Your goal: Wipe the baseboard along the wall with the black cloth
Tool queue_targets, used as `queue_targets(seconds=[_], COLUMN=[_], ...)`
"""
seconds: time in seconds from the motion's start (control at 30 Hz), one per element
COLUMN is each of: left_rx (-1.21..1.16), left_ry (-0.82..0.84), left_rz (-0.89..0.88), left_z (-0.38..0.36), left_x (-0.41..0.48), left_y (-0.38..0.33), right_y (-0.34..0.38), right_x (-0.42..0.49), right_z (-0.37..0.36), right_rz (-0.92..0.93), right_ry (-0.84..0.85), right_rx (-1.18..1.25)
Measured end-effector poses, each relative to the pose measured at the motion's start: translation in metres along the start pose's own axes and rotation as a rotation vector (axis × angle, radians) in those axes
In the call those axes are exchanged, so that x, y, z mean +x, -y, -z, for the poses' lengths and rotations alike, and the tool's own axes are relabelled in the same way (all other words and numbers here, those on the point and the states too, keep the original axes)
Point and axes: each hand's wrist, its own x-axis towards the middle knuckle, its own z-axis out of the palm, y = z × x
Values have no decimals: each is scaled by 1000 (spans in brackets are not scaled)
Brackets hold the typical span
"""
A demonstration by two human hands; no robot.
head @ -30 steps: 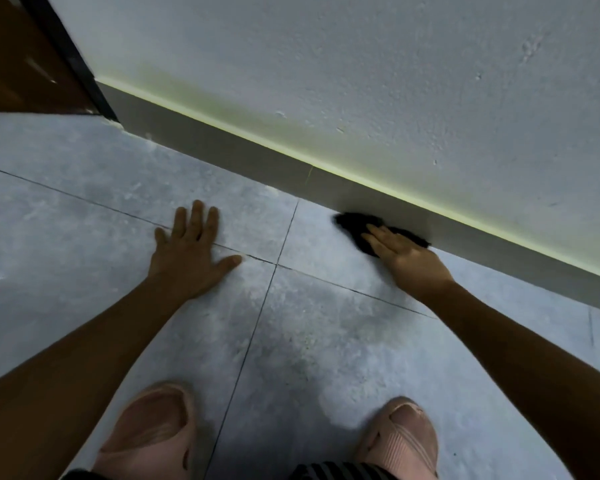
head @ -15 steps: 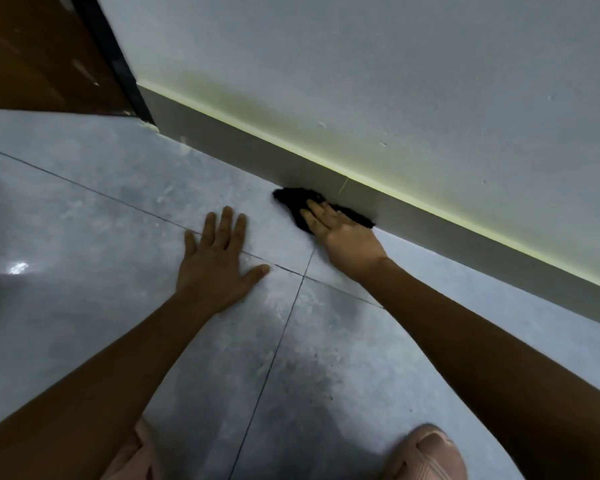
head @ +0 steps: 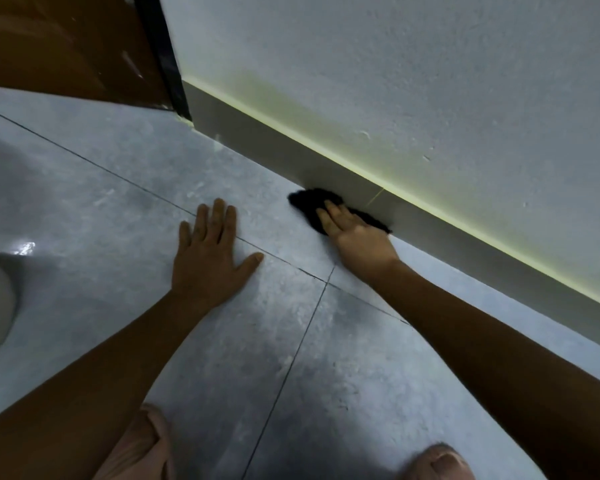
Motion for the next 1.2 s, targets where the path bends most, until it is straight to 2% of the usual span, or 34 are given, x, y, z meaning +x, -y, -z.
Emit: queue_targets(seconds=[0.1, 0.3, 0.4, 0.57, 0.7, 0.83, 0.9, 0.97, 1.03, 1.13, 1.2], left_rx=[6, 25, 20, 18, 7, 2, -12, -30, -30, 0, 0], left_ry=[4, 3, -9, -22, -41, -51, -65, -92, -102, -79, -85], left_rz=[8, -9, 2, -7, -7, -26, 8, 80, 156, 157, 149], left_z=[2, 4, 4, 2, 2, 4, 7, 12, 17, 18, 18], left_x=[0, 0, 0, 0, -1, -1, 1, 5, 9, 12, 12], left_y=[1, 10, 17, 17, 15, 19, 27, 40, 56, 69, 70], right_y=[30, -7, -25, 9, 50, 47, 33, 22, 18, 32, 51], right_x=[41, 3, -20, 21, 71, 76, 55, 32, 24, 45, 72], right_z=[17, -4, -9, 7, 28, 32, 30, 25, 25, 31, 33], right_rz=[-6, 54, 86, 59, 41, 44, 24, 64, 38, 53, 50], right_ry=[101, -64, 34, -27, 189, 192, 225, 151, 161, 213, 189], right_rx=[-6, -127, -190, -83, -31, -29, -53, -114, -139, -126, -74])
